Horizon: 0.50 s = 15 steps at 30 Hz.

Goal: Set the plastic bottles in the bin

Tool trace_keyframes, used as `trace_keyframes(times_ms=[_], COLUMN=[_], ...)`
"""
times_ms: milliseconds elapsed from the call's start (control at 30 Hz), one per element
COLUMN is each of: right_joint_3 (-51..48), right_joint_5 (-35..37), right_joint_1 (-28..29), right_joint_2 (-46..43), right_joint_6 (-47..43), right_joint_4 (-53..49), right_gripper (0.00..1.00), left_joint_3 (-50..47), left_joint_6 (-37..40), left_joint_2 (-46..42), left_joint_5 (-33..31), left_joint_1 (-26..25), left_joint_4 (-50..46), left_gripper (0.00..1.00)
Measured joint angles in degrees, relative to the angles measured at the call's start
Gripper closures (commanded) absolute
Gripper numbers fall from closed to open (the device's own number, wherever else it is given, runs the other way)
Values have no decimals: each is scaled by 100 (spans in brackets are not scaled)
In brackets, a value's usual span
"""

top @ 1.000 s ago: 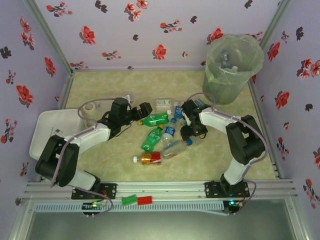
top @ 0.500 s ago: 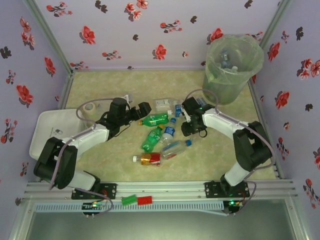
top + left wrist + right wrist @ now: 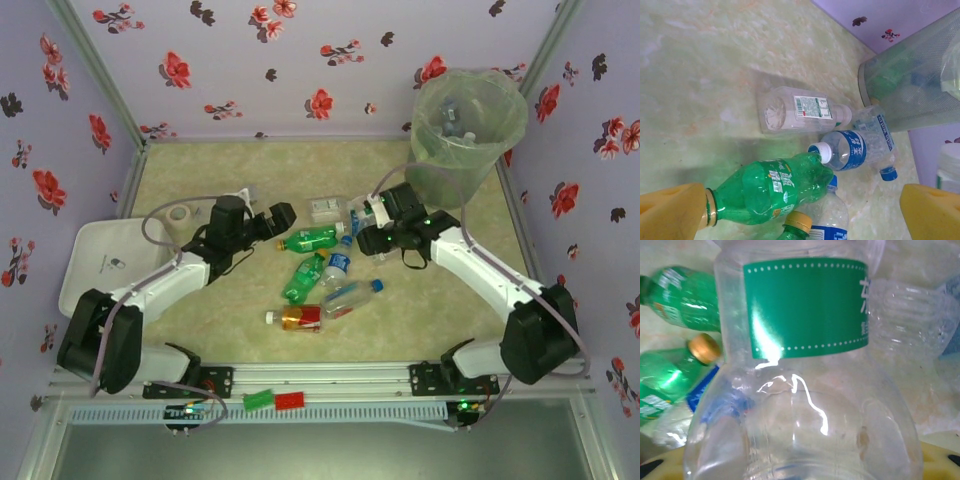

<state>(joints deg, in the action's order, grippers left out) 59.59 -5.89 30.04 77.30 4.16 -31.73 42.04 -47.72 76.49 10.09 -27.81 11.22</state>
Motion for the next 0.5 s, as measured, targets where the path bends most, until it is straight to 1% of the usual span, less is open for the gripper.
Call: trace_keyframes(times_ms=[133, 233, 367, 500], right_joint_3=[11, 131, 619, 1362], right_joint_5=[-402, -785, -1220, -1320], right_joint_1=[-188, -531, -1123, -1650], right_joint_2=[-291, -459, -507, -461], right_joint_6=[146, 354, 704, 1003], right_joint_4=[278, 507, 831, 1010], right_gripper=[62, 63, 64, 64], left_joint_3=[0, 0, 0, -17], left_joint_6=[57, 157, 201, 247], left_joint_2=[-44, -118, -197, -212], left_joint_5=[-2, -22, -44, -44], left_joint_1=[46, 48, 50, 50], left_joint_4=[-92, -245, -334, -337], left_gripper=[0, 0, 0, 0])
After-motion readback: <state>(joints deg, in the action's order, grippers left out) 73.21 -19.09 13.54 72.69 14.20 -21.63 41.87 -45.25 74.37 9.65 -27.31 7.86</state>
